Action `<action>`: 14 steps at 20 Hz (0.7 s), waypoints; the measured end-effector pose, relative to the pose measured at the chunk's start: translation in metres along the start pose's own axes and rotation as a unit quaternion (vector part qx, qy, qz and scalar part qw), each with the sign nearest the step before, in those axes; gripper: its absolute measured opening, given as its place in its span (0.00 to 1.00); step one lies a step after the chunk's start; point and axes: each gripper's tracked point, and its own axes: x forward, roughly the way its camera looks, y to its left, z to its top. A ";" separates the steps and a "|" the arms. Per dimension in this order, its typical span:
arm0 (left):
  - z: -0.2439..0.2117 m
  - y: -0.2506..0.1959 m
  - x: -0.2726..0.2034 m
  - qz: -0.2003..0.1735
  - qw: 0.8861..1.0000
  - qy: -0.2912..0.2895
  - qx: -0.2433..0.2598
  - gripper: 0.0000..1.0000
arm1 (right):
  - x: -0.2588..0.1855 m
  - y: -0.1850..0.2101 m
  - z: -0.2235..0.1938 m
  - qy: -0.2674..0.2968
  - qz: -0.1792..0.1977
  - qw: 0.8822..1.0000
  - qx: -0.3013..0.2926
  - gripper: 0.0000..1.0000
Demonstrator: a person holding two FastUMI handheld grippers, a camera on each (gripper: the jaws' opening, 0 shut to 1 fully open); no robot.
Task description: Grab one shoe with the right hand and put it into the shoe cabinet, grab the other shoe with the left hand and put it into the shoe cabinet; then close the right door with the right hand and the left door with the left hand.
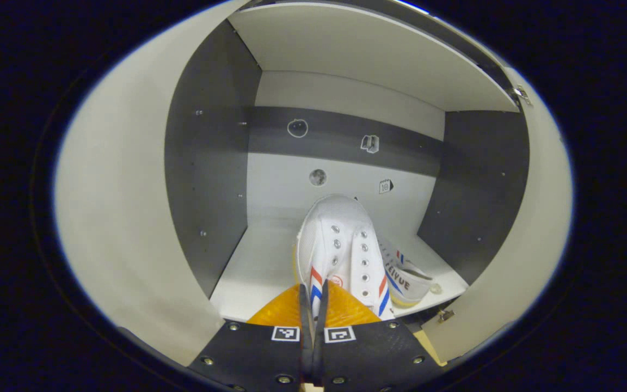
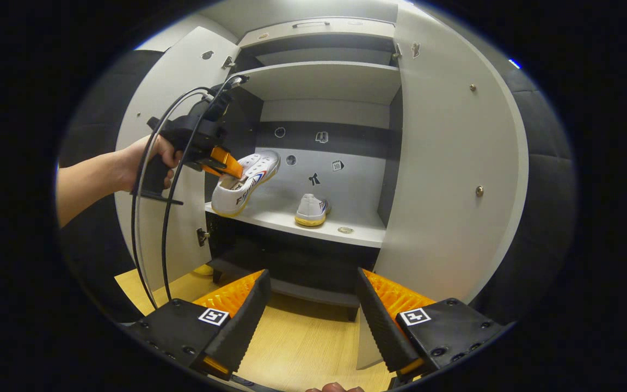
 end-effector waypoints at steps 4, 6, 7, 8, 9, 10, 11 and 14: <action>-0.005 0.001 0.001 0.003 1.000 0.013 0.017 0.01 | 0.012 0.016 0.017 -0.017 0.025 1.000 -0.009 0.97; -0.008 0.000 -0.004 -0.002 0.999 0.030 0.018 0.00 | 0.018 0.021 0.021 -0.022 0.033 0.999 -0.010 0.97; -0.010 0.000 -0.003 -0.007 0.999 0.037 0.020 0.02 | 0.021 0.020 0.021 -0.022 0.031 0.999 -0.012 0.98; -0.012 0.000 -0.003 -0.009 0.999 0.042 0.020 0.00 | 0.024 0.018 0.022 -0.024 0.027 0.999 -0.013 0.98; -0.013 -0.002 -0.003 -0.011 0.999 0.047 0.017 0.01 | 0.026 0.017 0.023 -0.023 0.026 0.999 -0.012 0.98; -0.015 -0.003 -0.004 -0.013 0.998 0.053 0.014 0.00 | 0.029 0.017 0.020 -0.020 0.026 0.999 -0.012 0.98; -0.017 -0.005 -0.004 -0.018 0.998 0.057 0.014 0.00 | 0.031 0.017 0.018 -0.016 0.025 0.999 -0.014 0.98; -0.020 -0.006 -0.002 -0.022 0.997 0.067 0.014 0.00 | 0.037 0.015 0.017 -0.012 0.021 1.000 -0.015 0.98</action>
